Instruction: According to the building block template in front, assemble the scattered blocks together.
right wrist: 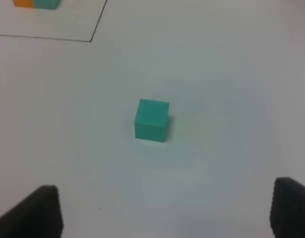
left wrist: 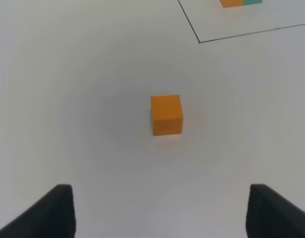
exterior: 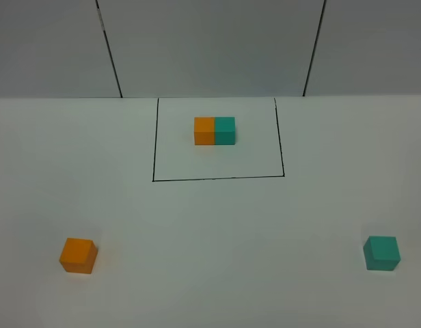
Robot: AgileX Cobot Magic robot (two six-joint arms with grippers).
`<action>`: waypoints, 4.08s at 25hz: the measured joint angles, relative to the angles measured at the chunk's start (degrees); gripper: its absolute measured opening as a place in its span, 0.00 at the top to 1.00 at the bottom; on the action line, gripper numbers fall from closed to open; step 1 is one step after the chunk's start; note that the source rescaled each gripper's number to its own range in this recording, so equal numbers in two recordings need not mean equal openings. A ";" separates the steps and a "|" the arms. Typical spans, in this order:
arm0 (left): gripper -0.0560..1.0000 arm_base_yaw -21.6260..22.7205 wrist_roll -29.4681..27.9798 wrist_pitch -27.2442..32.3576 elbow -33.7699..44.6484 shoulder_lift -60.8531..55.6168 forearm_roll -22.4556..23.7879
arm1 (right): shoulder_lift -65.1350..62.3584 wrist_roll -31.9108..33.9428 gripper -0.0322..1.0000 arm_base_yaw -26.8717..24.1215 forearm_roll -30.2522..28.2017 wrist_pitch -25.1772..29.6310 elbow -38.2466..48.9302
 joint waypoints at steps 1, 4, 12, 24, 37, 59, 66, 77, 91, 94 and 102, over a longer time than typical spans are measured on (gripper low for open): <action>0.38 0.00 0.00 0.00 0.00 0.00 0.00 | 0.00 0.00 0.27 0.00 0.00 0.00 0.00; 0.38 0.00 0.00 0.00 0.00 0.00 0.00 | 0.00 0.00 0.27 0.00 0.00 0.00 0.00; 0.38 0.00 0.00 0.00 0.00 0.00 0.00 | 0.00 0.00 0.27 0.00 0.00 0.00 0.00; 0.38 0.00 -3.03 -1.90 -1.29 4.98 3.38 | 0.00 0.00 0.27 0.00 0.00 0.00 0.00; 0.31 0.00 -7.47 -3.40 -16.45 46.71 4.50 | 0.00 0.00 0.27 0.00 0.00 0.00 0.00; 0.12 -8.25 -10.36 -7.77 -33.13 95.88 3.04 | 0.00 0.00 0.27 0.00 0.00 0.00 0.00; 0.08 -9.30 -12.50 -10.25 -33.19 100.23 2.83 | 0.00 0.00 0.27 0.00 0.05 0.00 0.00; 0.09 -9.30 -13.09 -11.60 -33.19 105.32 3.06 | 0.00 0.00 0.27 0.00 0.16 0.00 0.00; 0.12 -13.78 -15.18 -15.37 -33.19 110.18 6.10 | 0.00 0.00 0.27 0.00 0.58 0.00 0.00; 0.13 -13.78 -16.51 -15.57 -33.19 110.18 7.42 | 0.00 0.00 0.27 0.00 0.69 0.00 0.00; 0.18 -13.78 -17.22 -16.06 -33.13 110.57 7.61 | 0.00 0.00 0.27 0.00 0.69 0.00 0.00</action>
